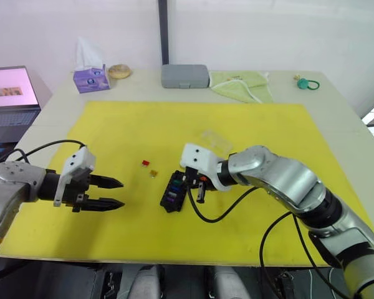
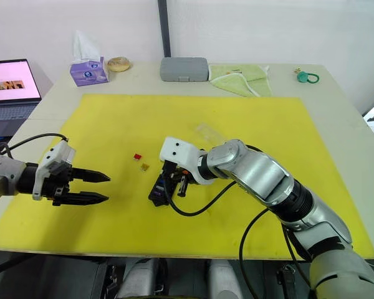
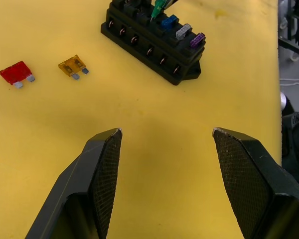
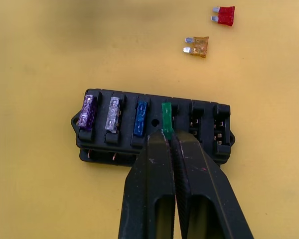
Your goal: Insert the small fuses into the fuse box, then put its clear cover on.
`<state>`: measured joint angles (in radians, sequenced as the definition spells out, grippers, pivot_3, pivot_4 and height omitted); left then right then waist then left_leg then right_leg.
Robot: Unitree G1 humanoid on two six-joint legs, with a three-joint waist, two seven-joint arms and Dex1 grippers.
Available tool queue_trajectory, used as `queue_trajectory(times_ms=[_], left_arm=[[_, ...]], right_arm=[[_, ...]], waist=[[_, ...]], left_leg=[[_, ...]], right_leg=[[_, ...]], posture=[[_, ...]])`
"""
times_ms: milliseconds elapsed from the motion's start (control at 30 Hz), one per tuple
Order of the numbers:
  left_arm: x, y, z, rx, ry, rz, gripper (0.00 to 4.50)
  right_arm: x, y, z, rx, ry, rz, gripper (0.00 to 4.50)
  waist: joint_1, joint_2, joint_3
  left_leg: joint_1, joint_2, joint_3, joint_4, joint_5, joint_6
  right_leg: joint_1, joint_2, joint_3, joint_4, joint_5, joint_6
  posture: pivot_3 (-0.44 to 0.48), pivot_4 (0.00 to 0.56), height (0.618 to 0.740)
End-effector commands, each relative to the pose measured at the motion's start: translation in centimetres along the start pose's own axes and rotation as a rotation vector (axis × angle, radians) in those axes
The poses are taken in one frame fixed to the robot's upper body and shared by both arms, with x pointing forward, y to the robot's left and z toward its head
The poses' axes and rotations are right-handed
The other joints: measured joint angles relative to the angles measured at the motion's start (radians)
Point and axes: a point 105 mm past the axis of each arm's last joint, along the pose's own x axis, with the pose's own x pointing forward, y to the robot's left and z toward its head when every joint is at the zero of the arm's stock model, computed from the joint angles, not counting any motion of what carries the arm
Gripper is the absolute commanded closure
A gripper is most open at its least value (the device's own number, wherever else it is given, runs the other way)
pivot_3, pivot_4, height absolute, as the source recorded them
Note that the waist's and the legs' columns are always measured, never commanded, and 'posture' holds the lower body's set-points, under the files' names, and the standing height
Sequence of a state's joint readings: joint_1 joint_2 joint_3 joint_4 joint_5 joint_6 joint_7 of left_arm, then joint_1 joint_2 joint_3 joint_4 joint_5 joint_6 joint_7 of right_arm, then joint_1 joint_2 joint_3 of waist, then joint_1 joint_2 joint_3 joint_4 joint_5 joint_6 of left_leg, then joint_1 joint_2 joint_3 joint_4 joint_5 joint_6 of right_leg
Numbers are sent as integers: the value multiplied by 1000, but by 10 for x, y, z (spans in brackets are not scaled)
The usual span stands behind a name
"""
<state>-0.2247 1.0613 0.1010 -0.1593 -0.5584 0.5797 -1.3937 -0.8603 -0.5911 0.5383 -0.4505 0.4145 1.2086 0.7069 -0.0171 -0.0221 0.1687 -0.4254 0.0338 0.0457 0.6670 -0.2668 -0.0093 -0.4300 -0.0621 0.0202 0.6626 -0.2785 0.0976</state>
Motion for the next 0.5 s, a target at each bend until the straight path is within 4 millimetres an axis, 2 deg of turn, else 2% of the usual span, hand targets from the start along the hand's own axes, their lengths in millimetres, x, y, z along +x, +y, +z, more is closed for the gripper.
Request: queue_trajectory(times_ms=[33,500], left_arm=[[-1,-1,9,35,-14,-2,1445],[1,-1,9,32,-23,-1,1445]], right_arm=[[-5,-4,6,-19,-14,-29,4500],[-3,-5,6,-13,-11,-33,4500]], waist=[[0,0,0],[0,0,0]], left_leg=[[0,0,0,0,0,0],[0,0,0,0,0,0]], right_leg=[[0,0,0,0,0,0],[0,0,0,0,0,0]], posture=[[0,150,737],[0,150,737]])
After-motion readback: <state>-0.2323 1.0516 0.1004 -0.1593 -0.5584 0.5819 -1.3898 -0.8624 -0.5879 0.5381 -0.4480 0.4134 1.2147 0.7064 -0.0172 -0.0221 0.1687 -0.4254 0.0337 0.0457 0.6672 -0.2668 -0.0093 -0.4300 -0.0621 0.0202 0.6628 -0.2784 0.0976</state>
